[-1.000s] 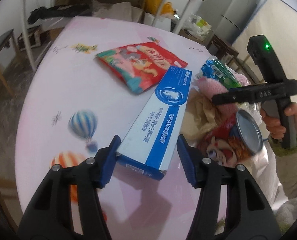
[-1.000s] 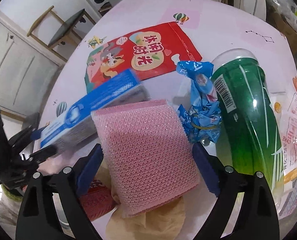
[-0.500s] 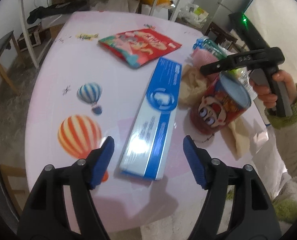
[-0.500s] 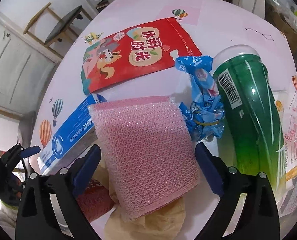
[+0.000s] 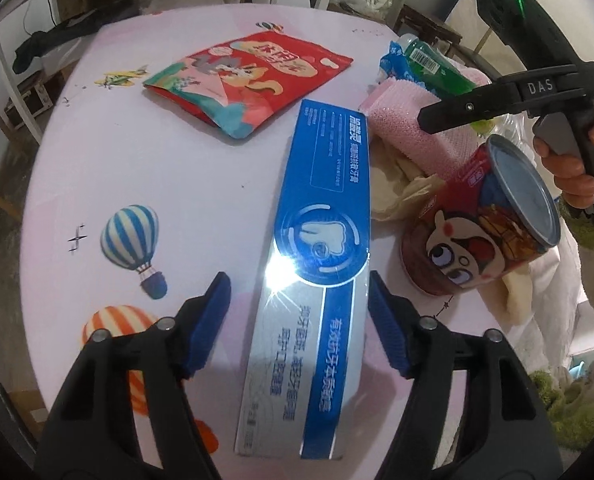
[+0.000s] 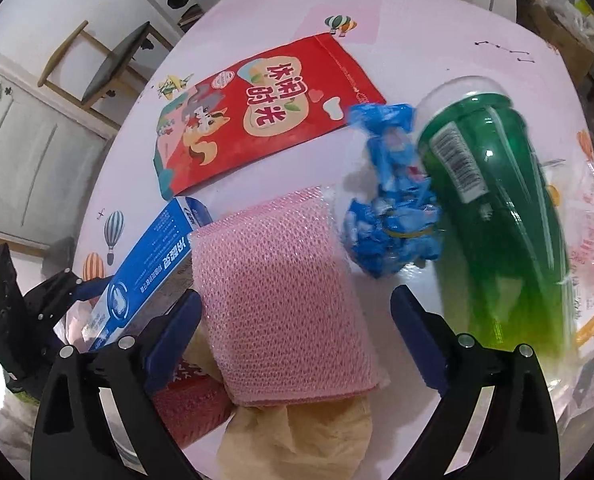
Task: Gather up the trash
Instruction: 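Close the left tool on the blue toothpaste box and lift it, then carry the toothpaste box and sponge to the wastebasket and release both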
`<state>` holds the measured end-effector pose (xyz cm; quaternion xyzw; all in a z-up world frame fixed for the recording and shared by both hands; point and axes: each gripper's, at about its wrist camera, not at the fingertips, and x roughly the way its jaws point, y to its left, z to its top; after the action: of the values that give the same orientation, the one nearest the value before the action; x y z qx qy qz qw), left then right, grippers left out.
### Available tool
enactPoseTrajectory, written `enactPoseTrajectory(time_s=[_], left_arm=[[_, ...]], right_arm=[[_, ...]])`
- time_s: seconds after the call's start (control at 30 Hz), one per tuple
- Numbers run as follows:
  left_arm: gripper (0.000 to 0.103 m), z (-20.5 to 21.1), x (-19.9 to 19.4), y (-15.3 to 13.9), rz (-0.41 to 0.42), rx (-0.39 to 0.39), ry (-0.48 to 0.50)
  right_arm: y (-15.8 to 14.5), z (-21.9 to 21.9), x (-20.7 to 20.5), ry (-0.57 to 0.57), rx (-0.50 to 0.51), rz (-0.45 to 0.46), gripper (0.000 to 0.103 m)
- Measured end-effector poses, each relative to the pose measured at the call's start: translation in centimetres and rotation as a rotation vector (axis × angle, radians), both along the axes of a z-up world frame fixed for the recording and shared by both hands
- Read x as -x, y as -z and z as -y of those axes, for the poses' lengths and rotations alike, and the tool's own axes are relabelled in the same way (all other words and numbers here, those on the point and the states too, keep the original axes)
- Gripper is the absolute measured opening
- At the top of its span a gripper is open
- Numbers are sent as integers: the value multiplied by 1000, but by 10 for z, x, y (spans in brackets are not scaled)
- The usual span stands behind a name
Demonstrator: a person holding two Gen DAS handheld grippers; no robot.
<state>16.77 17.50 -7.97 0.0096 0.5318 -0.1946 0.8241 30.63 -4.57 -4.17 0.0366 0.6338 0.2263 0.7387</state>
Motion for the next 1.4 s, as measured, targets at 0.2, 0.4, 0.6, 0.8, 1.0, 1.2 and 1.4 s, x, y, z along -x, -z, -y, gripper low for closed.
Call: enactPoseTrajectory(time_s=[0.2,0.4,0.6,0.8,1.0,1.2,1.4], left_arm=[[50,0,-1,0,-2,7,13],[48,-5,1,0,5,8,-14],[48,-22,7,-8,30,47,-90],[48,-41,20,-32,81,83,-163],[48,-47,43,-76,166,122,-197],[48,-20,60,-124,246,198,-150],[48,60,58,-166,298,329,17]], right_arm=[[-2,-9,2,-25,5,1,93],[4,-17,-1,-33,31,-6,92],[0,-12,0,-13,17,11,84],[-21,-4,7,-5,-11,62,83],[-56,15,20,29,-138,131,83],[-103,65,60,108,-342,230,83],[-135,165,129,324,-437,369,83]])
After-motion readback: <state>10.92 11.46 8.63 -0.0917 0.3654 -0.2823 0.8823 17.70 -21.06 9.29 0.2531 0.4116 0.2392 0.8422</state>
